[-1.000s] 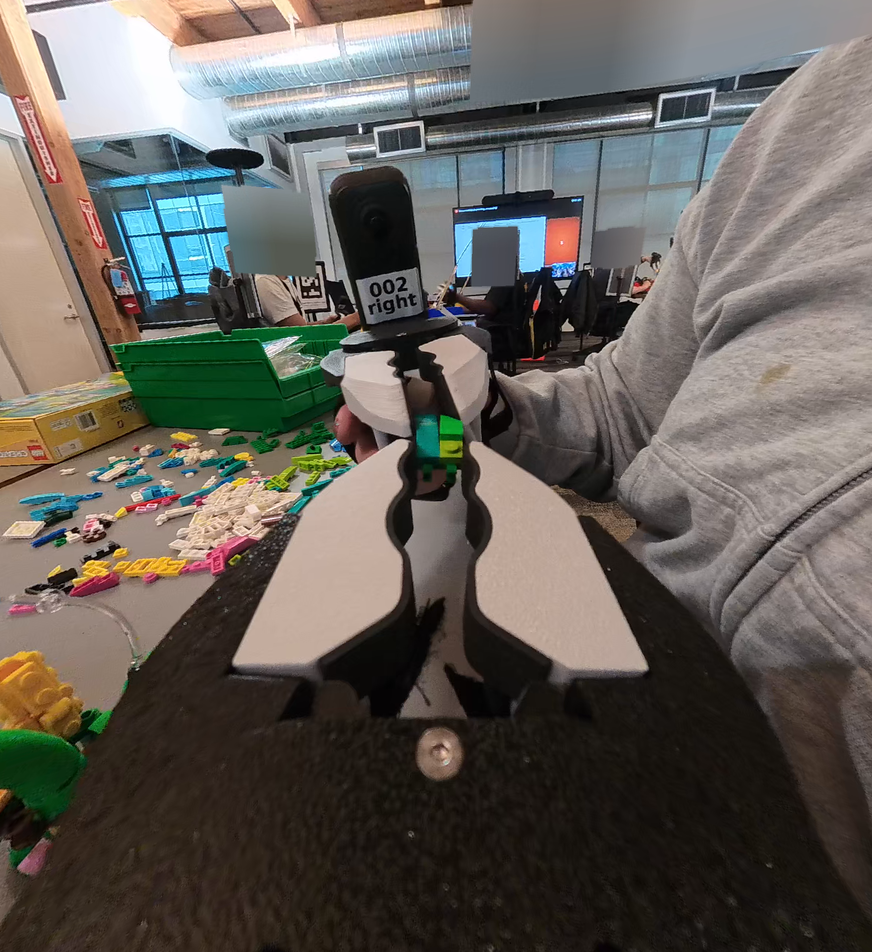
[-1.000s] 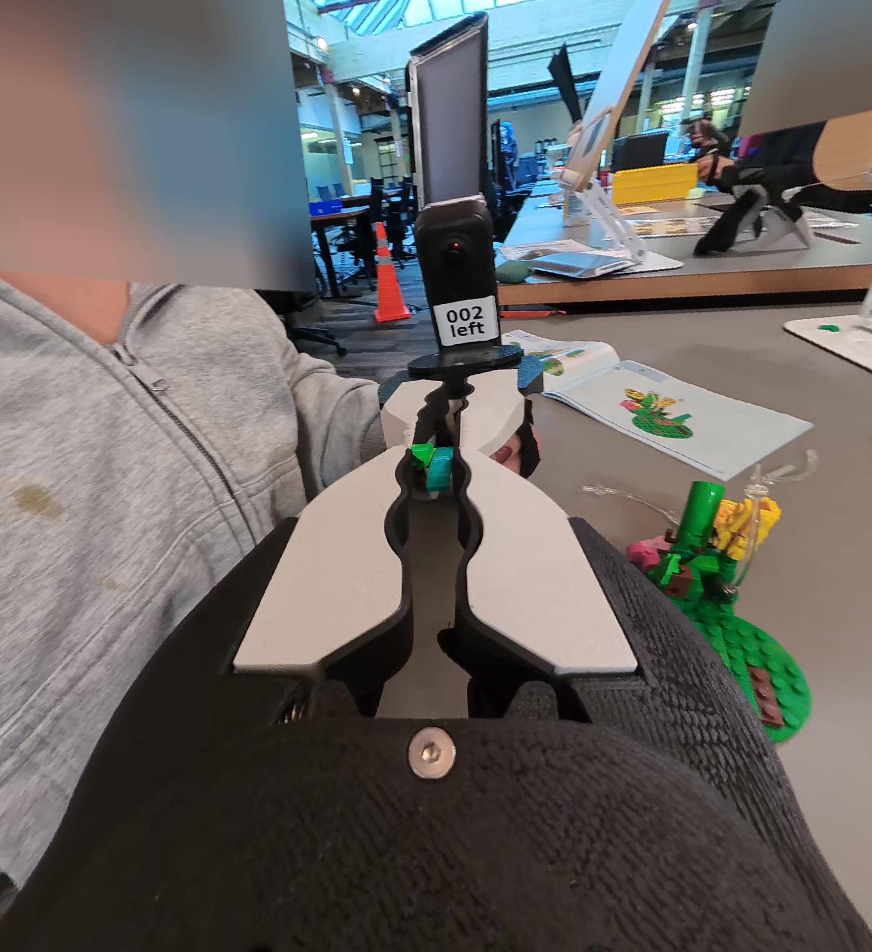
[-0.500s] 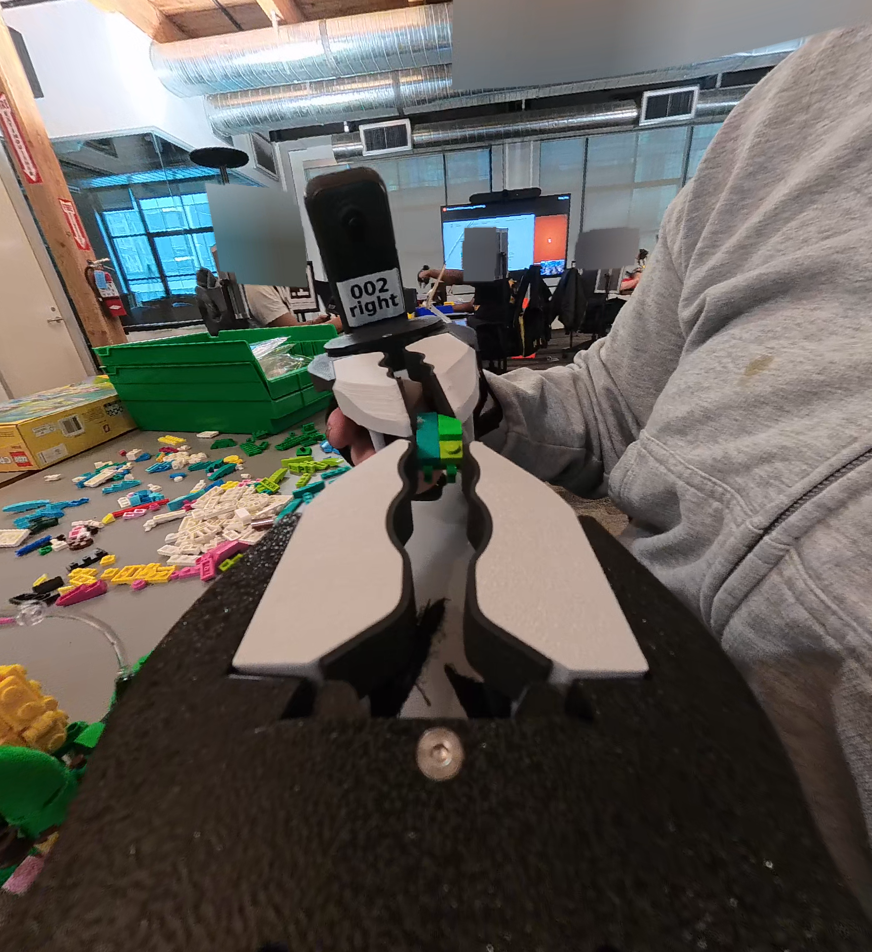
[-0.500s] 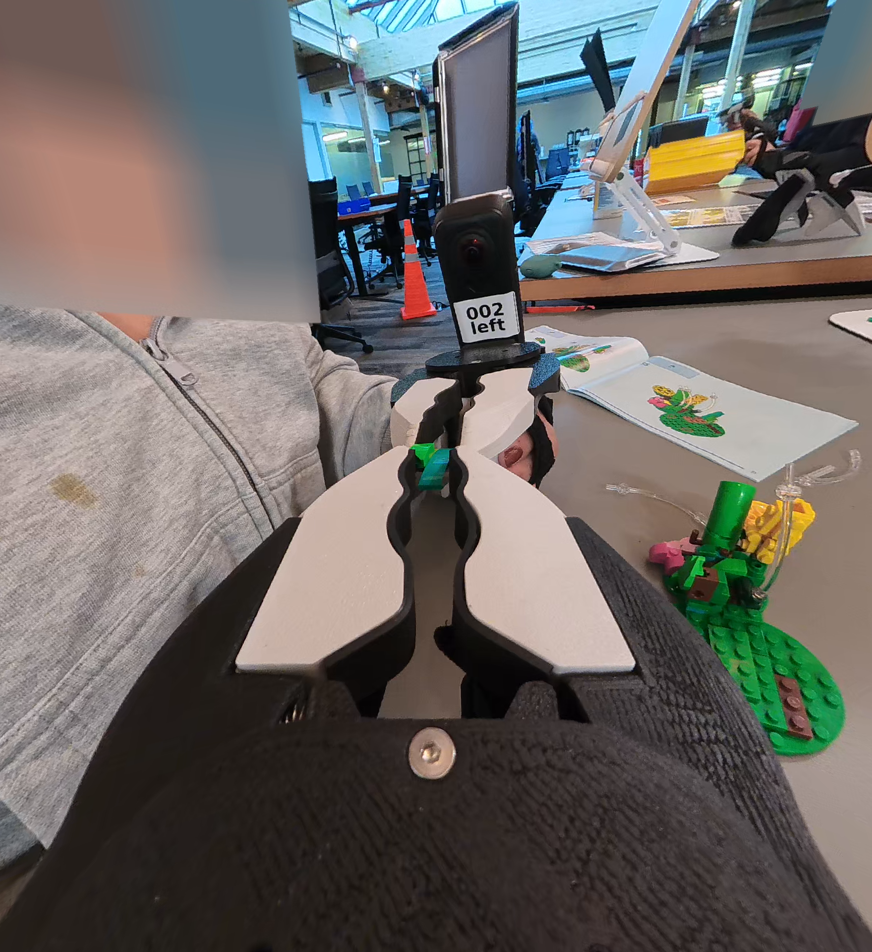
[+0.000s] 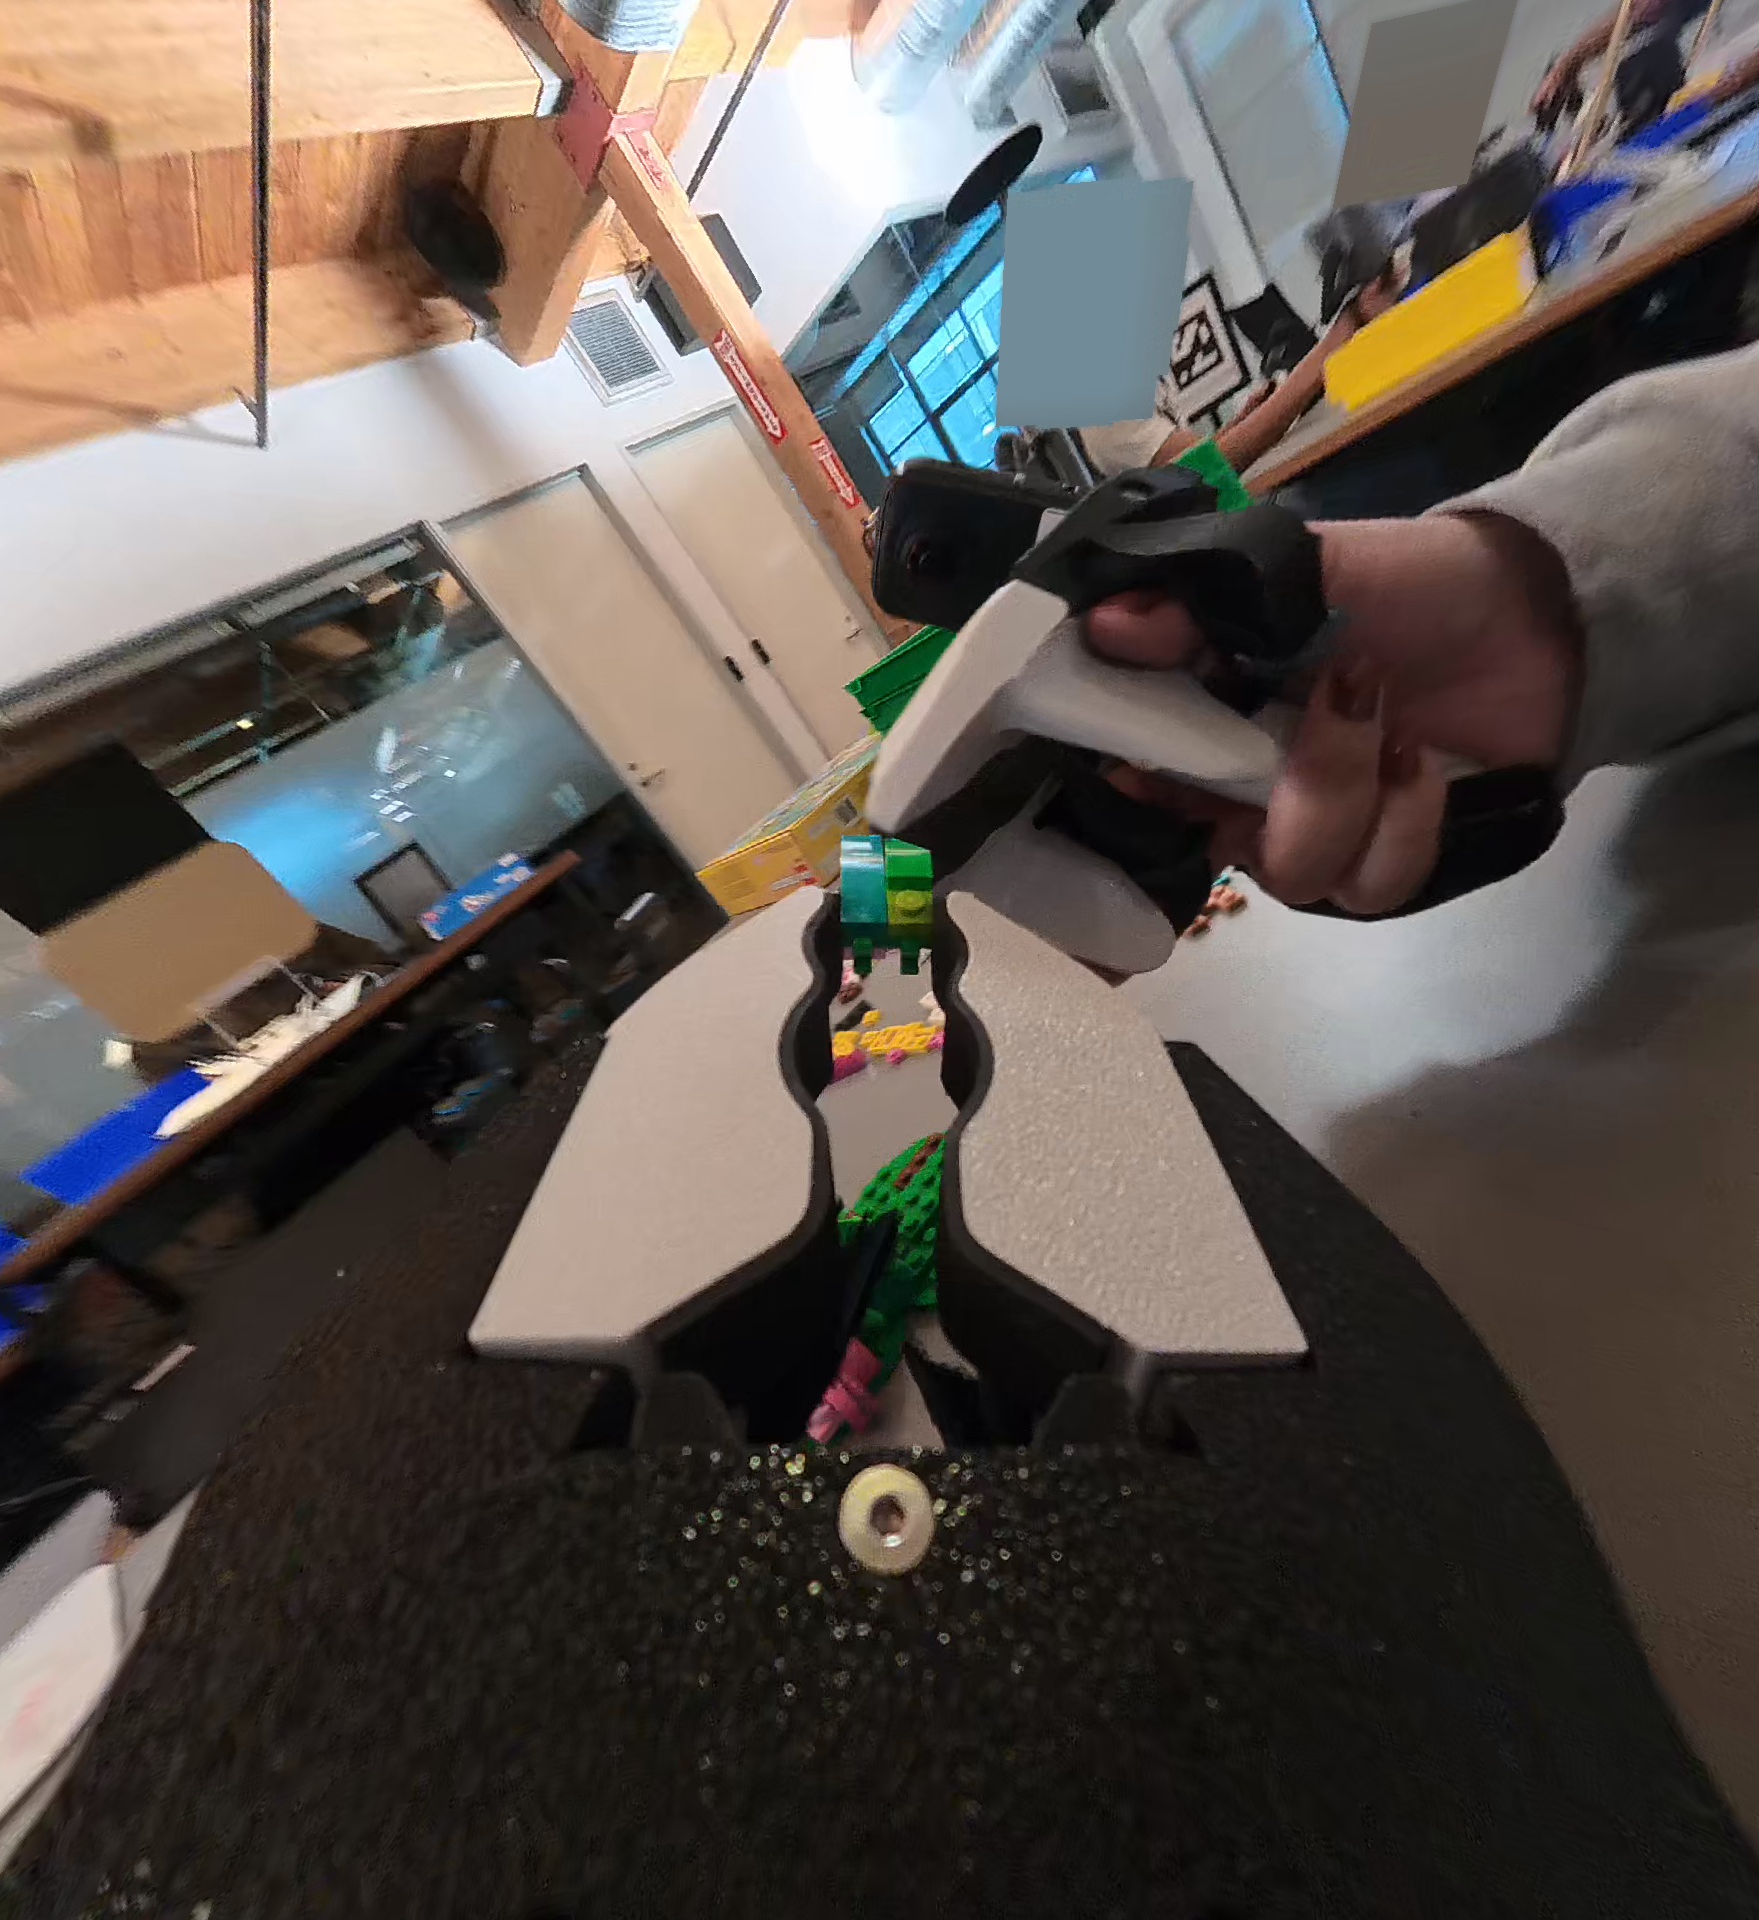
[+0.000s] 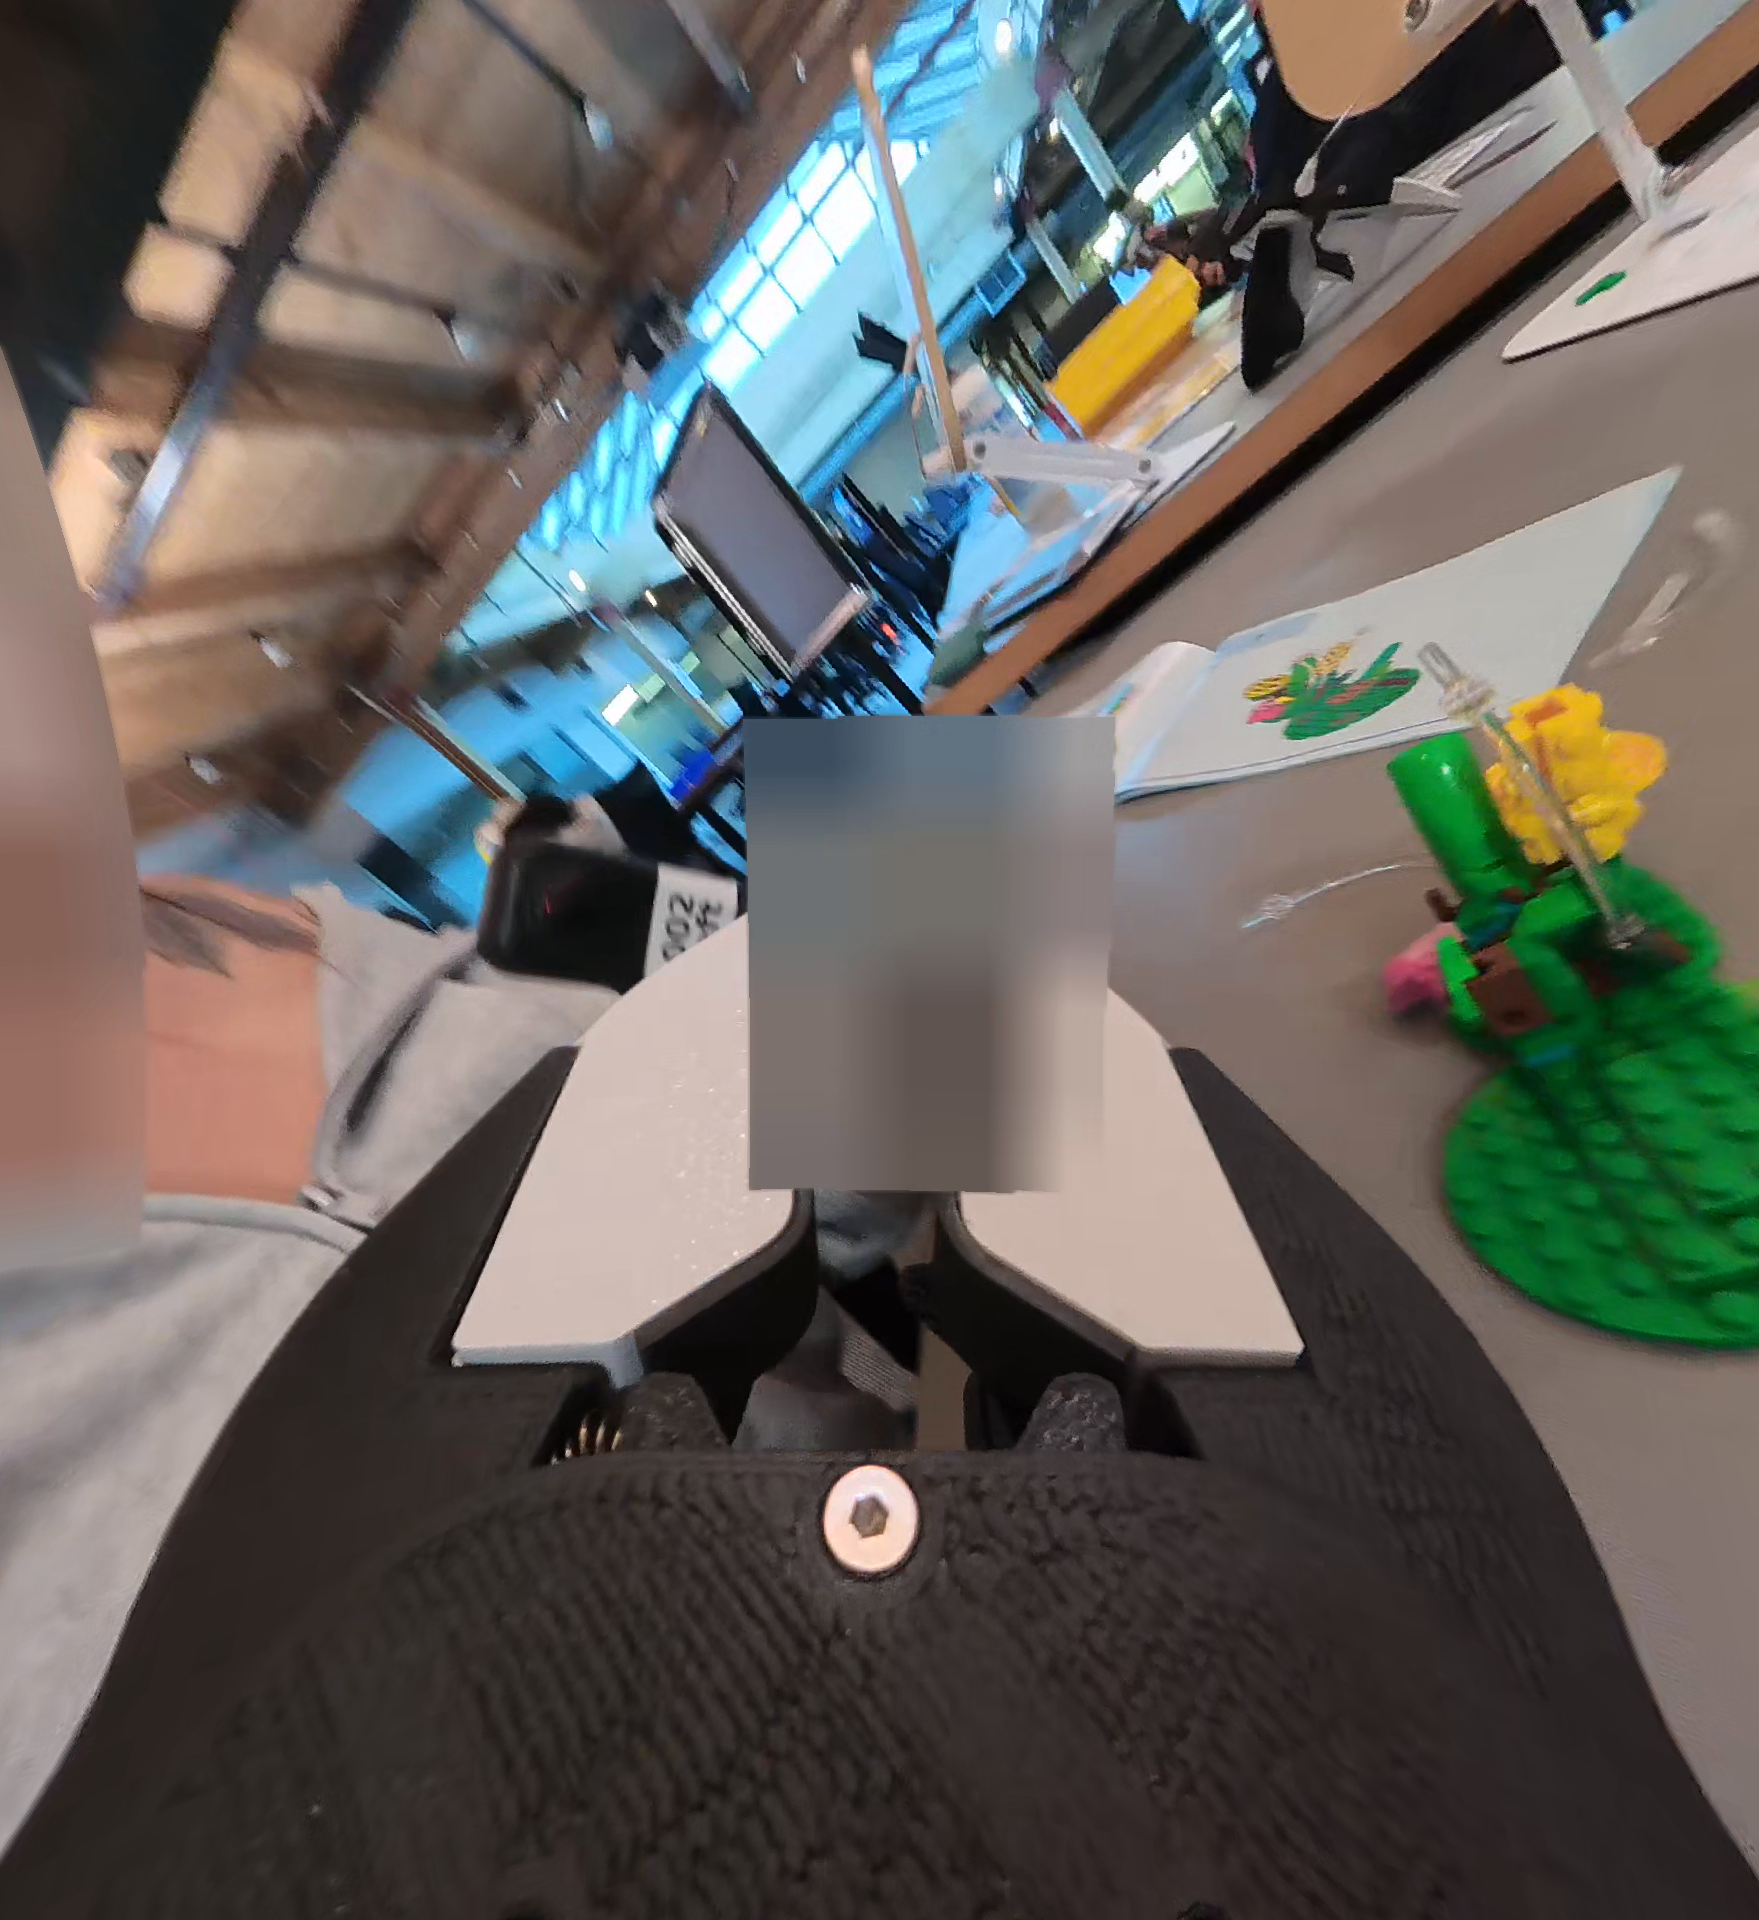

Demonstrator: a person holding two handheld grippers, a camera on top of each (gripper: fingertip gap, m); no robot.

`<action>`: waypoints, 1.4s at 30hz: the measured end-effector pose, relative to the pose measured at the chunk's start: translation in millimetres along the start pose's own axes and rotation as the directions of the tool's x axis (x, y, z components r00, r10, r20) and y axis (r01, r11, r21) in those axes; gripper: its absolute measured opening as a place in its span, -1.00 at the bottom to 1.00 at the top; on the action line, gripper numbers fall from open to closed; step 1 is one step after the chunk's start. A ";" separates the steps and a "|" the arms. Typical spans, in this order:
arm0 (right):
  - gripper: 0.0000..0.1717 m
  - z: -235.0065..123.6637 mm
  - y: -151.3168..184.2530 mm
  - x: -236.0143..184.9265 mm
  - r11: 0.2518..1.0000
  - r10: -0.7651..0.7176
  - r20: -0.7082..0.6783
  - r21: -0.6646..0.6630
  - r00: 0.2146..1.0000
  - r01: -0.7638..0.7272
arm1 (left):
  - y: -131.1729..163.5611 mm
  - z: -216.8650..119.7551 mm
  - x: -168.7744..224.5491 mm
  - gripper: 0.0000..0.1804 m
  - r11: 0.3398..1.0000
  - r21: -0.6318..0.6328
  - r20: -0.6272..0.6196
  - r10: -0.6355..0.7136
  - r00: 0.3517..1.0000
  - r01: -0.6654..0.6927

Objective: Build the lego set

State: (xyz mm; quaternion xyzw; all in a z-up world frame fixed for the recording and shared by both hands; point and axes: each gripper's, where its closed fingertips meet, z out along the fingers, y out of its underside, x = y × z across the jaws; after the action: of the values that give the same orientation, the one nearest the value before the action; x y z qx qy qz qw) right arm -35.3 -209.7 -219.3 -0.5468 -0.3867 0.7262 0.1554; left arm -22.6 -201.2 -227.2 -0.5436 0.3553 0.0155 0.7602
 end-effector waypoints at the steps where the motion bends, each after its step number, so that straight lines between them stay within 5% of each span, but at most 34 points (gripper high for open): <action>1: -0.78 0.1 0.1 1.1 1.000 0.019 0.006 0.010 1.000 -0.019 | -0.2 0.2 0.2 -0.82 1.000 -0.003 0.009 0.017 1.000 -0.017; 12: -0.87 3.1 3.1 3.7 0.997 0.060 0.024 0.039 0.998 -0.061 | -0.9 1.3 -0.9 -0.82 0.994 -0.026 0.066 0.106 0.992 -0.104; 25: -0.88 2.8 1.6 3.5 0.997 0.053 0.016 0.051 0.998 -0.053 | -2.8 4.6 -3.4 -0.81 1.000 0.009 0.071 0.026 0.997 -0.027; 31: -0.88 -14.5 -11.4 23.1 0.991 -0.095 -0.100 0.084 0.990 0.103 | -0.1 8.8 -3.7 -0.40 0.990 0.022 0.023 -0.138 0.990 0.137; 37: -0.88 -43.3 -26.6 52.1 0.888 -0.427 -0.382 -0.005 0.820 0.460 | 10.4 7.4 -17.8 -0.45 0.964 0.006 0.058 -0.264 0.963 0.264; 42: -0.88 -69.1 -46.9 40.6 0.680 -0.620 -0.524 0.013 0.584 0.733 | 2.3 0.4 -26.1 -0.40 0.928 0.090 0.041 -0.365 0.930 0.360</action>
State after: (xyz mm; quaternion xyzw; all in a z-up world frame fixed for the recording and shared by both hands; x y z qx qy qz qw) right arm 4.2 -125.7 -219.4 -0.4961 -0.4294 0.4905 0.5736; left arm -42.9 -190.5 -214.5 -0.5679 0.2273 -0.1242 0.7813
